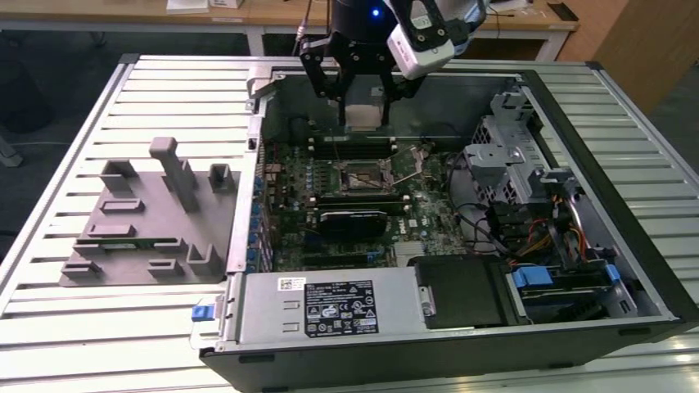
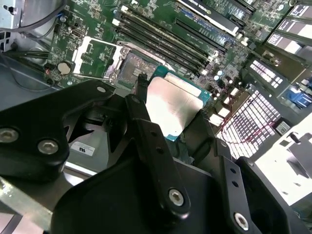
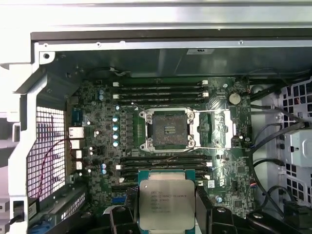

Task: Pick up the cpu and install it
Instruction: 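Pick up the cpu and move it towards the insertion slot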

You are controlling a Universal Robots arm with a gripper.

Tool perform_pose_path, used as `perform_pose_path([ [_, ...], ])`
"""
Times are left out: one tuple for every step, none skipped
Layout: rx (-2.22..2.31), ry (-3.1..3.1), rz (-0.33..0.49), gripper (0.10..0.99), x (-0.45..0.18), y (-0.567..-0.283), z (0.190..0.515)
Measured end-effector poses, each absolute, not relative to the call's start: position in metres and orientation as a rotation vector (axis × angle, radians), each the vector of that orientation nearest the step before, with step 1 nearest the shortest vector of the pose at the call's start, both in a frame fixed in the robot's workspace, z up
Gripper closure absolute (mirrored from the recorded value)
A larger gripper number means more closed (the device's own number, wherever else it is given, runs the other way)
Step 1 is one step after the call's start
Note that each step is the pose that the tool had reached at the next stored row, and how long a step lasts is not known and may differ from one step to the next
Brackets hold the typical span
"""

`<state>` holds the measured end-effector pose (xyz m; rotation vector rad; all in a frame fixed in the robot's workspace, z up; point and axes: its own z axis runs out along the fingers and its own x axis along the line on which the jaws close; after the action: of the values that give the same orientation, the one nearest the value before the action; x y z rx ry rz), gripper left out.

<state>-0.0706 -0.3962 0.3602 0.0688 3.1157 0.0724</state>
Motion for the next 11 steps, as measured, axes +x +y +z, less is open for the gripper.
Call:
perform_pose_path([
  [0.069,3.116,0.072,0.545,-0.071,-0.396,0.359],
  [0.069,3.116,0.072,0.545,-0.07,-0.396,0.358],
  [0.069,3.116,0.072,0.545,-0.07,-0.396,0.357],
  [0.069,3.116,0.072,0.545,-0.07,-0.396,0.355],
  [0.069,3.116,0.073,0.545,-0.07,-0.396,0.354],
  [0.069,3.116,0.073,0.545,-0.07,-0.396,0.352],
  [0.069,3.116,0.073,0.545,-0.07,-0.396,0.351],
  [0.069,3.116,0.073,0.545,-0.07,-0.396,0.35],
  [0.069,3.116,0.073,0.545,-0.07,-0.396,0.348],
  [0.069,3.116,0.073,0.545,-0.07,-0.396,0.347],
  [0.069,3.116,0.073,0.545,-0.07,-0.396,0.346],
])
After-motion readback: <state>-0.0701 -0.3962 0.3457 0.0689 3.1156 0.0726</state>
